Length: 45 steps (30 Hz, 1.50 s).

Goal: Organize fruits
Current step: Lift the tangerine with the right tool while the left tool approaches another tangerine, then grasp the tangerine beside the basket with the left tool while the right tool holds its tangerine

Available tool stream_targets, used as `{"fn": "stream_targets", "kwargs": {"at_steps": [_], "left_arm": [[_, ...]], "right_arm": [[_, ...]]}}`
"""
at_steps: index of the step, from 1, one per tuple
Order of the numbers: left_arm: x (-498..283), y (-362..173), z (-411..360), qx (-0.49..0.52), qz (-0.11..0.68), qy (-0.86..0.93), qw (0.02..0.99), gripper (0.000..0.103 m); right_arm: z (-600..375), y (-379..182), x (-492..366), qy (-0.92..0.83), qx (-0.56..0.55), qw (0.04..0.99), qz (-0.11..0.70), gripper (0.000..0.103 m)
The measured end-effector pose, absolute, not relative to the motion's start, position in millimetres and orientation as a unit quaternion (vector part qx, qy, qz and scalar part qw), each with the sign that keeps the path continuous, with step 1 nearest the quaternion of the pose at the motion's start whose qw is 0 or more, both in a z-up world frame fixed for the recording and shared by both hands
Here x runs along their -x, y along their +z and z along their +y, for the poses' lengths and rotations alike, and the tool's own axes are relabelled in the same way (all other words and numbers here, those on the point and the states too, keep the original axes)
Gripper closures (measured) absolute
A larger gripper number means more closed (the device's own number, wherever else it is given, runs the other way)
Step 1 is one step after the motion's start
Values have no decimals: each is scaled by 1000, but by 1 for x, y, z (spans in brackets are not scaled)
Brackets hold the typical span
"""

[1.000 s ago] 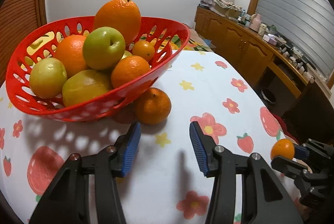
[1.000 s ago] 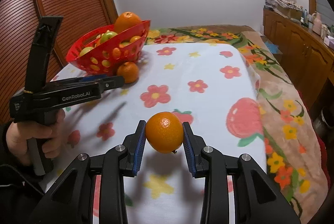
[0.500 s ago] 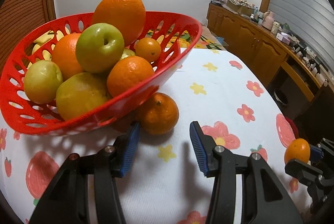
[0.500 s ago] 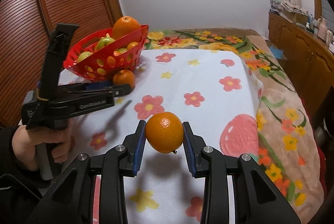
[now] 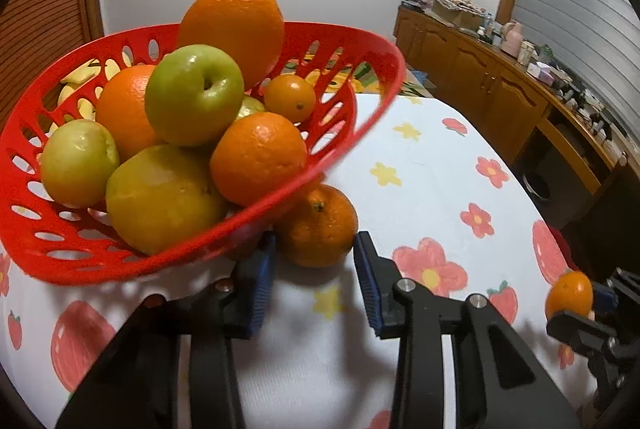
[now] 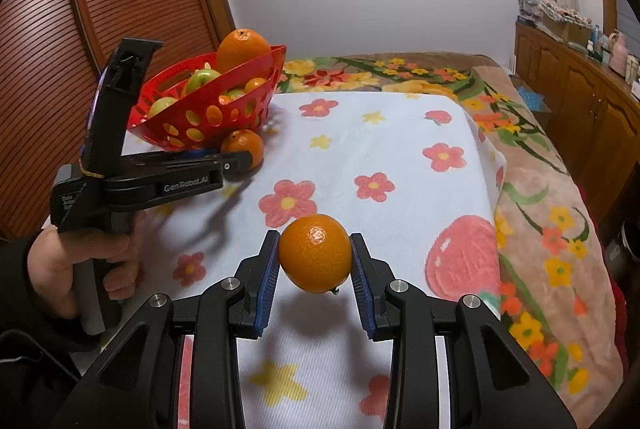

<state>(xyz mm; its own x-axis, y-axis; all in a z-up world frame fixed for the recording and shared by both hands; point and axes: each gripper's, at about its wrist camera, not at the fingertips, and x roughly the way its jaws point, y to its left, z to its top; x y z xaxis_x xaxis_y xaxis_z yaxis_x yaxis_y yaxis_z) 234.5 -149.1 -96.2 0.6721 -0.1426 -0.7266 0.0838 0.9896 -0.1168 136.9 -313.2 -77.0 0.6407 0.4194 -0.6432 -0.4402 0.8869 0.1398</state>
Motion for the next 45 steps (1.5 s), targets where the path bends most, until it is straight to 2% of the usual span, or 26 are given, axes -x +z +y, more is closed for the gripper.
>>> {"fn": "stream_targets", "kwargs": {"at_steps": [11,23,25,27,33,37,42,45], "left_arm": [[-198,-85,-145,34,407,-112,906,67],[-150,-49,-122,34,375,-143,915,67],[-145,-42,-117,34,367,-146,918,70],[-139,-33,-112,34,360,-152,920,88],[-143,-53,-107,11,410,-157,898,89],[-134,-59,-107,18,412,-177,894,84],[-122,-57,-118,14,419,-197,886,65],[-117,-62,-128,0,421,-215,881,61]], "right_arm": [[-306,-74,-140,237,17,906,351,69],[-285,-57,-137,251,22,907,336,69],[-279,-54,-136,254,24,907,334,69],[-275,-50,-137,258,26,908,330,69],[-256,-53,-139,266,37,903,337,69],[-254,-55,-138,265,29,903,336,69],[-261,-53,-134,260,28,905,336,69],[-265,-53,-132,257,27,905,337,69]]}}
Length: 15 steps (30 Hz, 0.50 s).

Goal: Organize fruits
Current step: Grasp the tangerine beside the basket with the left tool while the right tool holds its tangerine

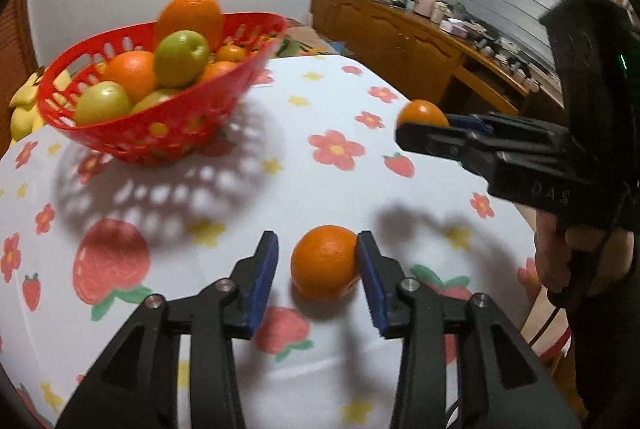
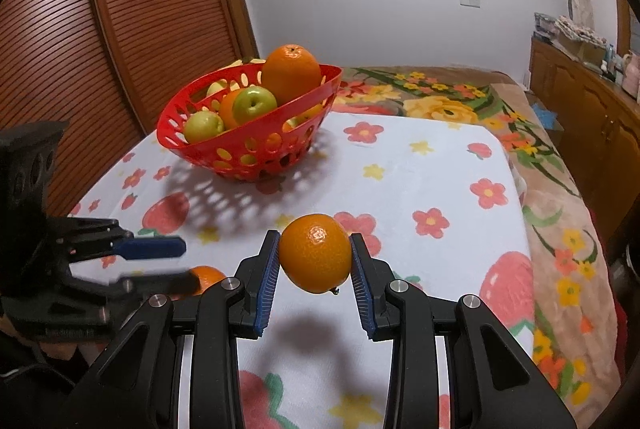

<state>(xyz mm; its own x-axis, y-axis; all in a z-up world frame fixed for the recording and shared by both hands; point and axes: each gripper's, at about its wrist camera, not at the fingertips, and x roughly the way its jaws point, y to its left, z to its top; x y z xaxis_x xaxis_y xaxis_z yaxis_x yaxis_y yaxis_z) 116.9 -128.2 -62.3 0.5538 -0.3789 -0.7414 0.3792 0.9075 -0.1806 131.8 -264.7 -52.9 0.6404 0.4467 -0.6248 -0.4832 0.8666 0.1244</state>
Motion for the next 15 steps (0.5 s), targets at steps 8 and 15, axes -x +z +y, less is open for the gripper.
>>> {"fn": "stream_targets", "kwargs": {"at_steps": [8,15], "left_arm": [[-117,-71,-142,-3,425,-250,870,63],[-116,-68,-135,6,427,-243,871,68]], "right_arm": [[-268,-57,-129,256,27,904,341,69],[-268,-57,-129,256,26,904,341,69]]}}
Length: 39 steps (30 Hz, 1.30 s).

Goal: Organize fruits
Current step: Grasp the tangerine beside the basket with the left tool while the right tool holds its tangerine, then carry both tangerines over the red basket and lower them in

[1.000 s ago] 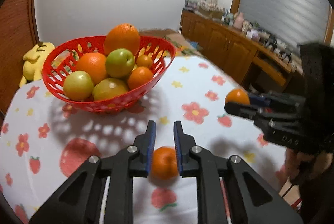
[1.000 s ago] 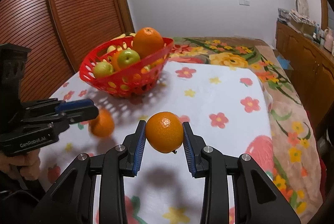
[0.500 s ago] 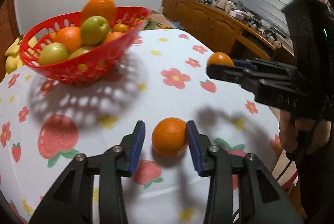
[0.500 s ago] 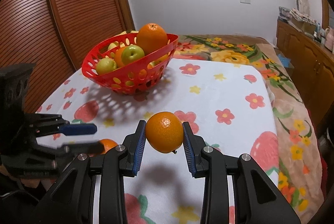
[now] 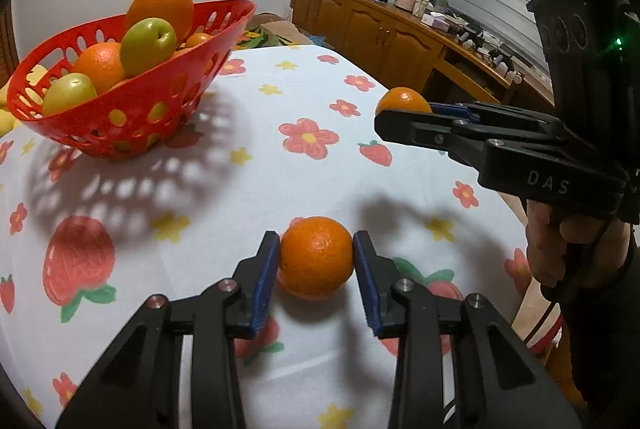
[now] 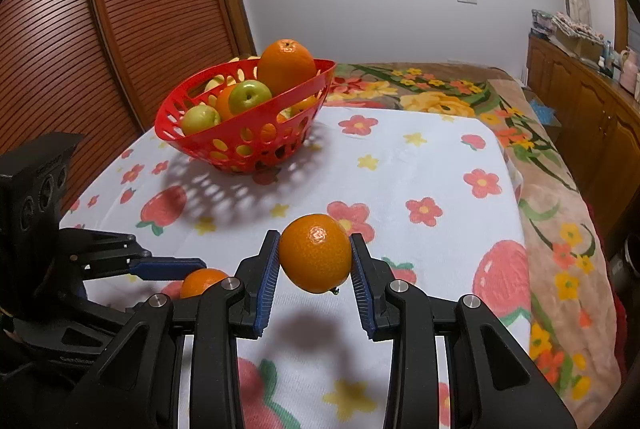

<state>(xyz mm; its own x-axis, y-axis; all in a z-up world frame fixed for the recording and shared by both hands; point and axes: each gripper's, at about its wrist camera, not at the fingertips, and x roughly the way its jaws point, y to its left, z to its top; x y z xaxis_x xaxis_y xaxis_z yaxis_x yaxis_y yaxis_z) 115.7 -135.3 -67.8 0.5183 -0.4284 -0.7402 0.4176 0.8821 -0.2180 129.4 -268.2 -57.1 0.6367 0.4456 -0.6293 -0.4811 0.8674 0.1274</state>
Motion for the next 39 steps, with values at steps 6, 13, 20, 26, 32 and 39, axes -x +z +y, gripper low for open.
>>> {"fn": "stream_targets", "kwargs": {"at_steps": [6,13,20,26,32,39], "left_arm": [[-115,-62,-119,18,418,-232,878,69],[-107,-34,-97,32,385,-226,894,69],[-109,7,-78,37,339,-217,915,68],[-126,27,-60,37,313,-194,929,68],[-151,27,-47,38,308,-176,934,68],[-178,12,-35,39,318,-164,933,68]], "right_arm": [[-263,-55,-129,262,29,903,339,69],[-253,-49,-130,268,33,902,336,69],[-242,-35,-131,281,31,904,320,69],[-228,-18,-137,295,32,906,301,69],[-212,-2,-153,305,35,908,286,69],[-188,6,-178,316,44,905,282,69]]}}
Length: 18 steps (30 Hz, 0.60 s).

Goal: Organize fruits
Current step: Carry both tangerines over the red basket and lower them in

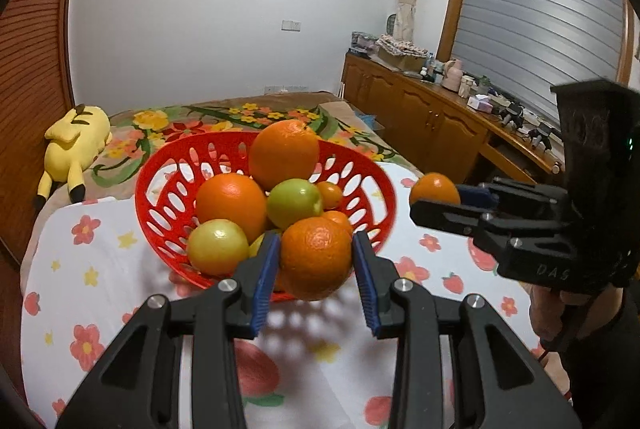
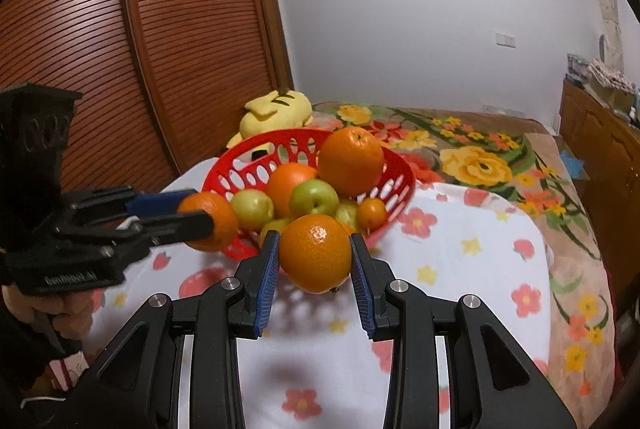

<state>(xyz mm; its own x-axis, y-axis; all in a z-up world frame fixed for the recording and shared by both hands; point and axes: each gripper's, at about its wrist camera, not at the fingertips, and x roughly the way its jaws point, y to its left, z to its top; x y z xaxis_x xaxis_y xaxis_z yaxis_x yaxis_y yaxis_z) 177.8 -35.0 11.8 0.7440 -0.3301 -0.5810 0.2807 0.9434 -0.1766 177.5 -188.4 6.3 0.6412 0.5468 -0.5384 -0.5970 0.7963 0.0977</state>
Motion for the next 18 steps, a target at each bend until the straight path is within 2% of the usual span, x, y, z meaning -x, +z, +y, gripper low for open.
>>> {"fn": "stream_targets", "kwargs": {"at_steps": [14,17,18], "left_arm": [[-209,-10,-20,48,338,-167,925,68],[-213,-14,-20,50,340,-171,923,68],[-214,-14,-20,51,341,-172,923,68]], "right_arm": [[-163,-5,-232,300,67,901,307,69],[-162,-8,-239,291,65,903,310,57],[-161,-9,-239,291,64,902,311,57]]}}
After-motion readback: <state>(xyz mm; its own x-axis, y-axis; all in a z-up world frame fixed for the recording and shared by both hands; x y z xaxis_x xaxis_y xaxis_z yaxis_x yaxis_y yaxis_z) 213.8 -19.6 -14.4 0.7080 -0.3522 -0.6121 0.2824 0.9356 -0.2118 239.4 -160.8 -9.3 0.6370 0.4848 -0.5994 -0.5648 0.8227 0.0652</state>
